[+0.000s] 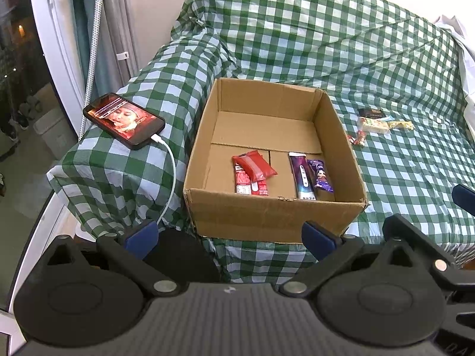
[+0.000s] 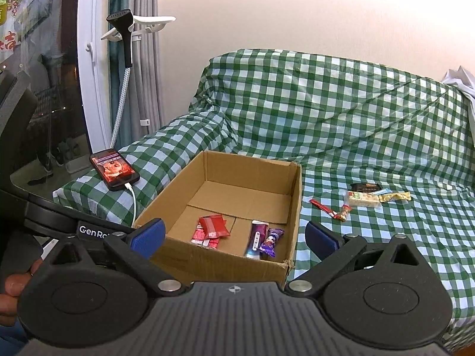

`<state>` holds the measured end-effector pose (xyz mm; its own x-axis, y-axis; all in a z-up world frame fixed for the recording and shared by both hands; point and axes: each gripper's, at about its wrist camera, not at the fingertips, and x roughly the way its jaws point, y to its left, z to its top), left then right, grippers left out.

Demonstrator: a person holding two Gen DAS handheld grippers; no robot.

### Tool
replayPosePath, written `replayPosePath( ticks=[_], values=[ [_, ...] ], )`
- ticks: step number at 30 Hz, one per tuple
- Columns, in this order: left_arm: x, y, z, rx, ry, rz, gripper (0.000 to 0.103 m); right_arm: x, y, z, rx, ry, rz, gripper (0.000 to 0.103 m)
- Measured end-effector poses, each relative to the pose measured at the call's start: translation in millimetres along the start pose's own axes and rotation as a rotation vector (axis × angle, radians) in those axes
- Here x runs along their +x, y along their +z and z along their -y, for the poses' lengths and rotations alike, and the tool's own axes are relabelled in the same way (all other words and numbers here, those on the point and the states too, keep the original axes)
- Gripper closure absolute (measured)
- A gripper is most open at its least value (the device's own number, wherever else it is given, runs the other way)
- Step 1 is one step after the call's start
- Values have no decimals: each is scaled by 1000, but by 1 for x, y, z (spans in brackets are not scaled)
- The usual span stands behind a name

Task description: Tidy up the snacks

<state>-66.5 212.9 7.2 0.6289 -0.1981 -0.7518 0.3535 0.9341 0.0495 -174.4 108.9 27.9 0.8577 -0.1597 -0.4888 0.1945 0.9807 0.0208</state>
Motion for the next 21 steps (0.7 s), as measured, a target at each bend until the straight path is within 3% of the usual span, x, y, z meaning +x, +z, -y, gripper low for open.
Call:
replayPosePath(
  ticks=[21],
  values=[
    [18,1,5,30,8,-46,0,19,-7,9,43,15,-53,2]
  ],
)
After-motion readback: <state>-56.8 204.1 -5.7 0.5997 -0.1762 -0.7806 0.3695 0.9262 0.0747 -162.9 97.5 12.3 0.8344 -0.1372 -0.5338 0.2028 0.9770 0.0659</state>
